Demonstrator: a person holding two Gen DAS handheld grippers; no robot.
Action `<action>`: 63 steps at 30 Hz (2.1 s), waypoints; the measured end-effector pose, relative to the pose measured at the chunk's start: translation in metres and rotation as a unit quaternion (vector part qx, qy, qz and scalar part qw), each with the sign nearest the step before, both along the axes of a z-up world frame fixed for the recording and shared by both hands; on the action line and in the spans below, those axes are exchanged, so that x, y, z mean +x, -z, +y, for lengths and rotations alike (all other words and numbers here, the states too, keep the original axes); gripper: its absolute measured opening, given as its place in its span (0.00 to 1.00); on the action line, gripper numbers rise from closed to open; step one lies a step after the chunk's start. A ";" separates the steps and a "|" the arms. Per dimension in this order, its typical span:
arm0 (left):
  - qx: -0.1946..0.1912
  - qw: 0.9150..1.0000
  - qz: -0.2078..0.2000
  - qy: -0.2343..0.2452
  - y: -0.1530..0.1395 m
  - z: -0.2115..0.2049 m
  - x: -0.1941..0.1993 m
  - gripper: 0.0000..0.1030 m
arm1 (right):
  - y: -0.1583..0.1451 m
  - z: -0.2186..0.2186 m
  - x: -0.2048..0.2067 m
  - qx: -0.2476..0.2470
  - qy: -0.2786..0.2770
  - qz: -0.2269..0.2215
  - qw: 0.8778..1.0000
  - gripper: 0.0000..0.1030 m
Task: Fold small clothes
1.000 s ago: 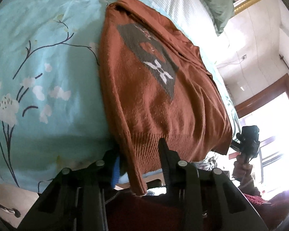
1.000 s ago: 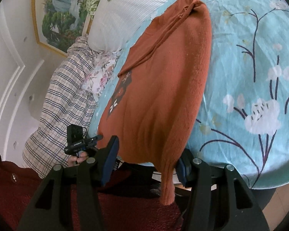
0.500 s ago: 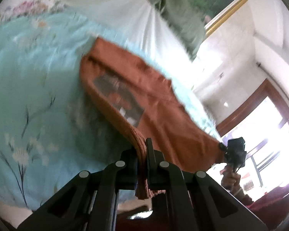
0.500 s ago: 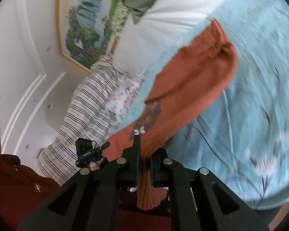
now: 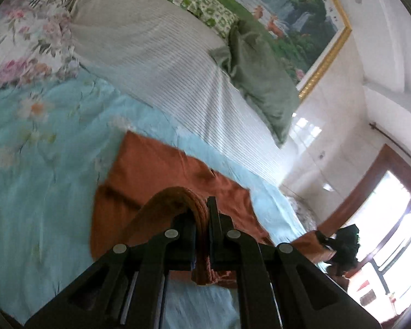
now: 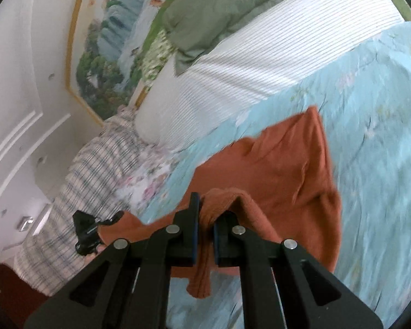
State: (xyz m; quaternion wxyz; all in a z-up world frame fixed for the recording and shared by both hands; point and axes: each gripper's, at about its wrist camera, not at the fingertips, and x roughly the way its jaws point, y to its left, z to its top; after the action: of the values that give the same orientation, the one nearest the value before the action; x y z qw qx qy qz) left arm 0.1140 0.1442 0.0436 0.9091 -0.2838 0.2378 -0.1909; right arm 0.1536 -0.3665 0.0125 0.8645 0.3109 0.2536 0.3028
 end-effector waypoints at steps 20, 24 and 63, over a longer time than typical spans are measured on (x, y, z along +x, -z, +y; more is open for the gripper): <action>0.076 0.986 0.126 -0.074 0.073 -0.006 0.227 0.05 | 0.073 -0.019 0.182 -0.099 0.111 0.189 0.971 0.09; 0.084 0.977 0.183 -0.071 0.109 -0.002 0.248 0.06 | 0.078 -0.025 0.174 -0.079 0.114 0.203 0.969 0.15; 0.089 0.979 0.171 -0.062 0.085 -0.031 0.176 0.27 | 0.034 0.018 0.121 -0.170 0.136 0.121 0.969 0.33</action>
State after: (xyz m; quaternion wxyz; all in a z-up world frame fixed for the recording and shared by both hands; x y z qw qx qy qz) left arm 0.2897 0.1136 -0.0415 0.8870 -0.2440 0.3874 -0.0606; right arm 0.2746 -0.3488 -0.0218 0.9005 0.2255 0.3594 0.0955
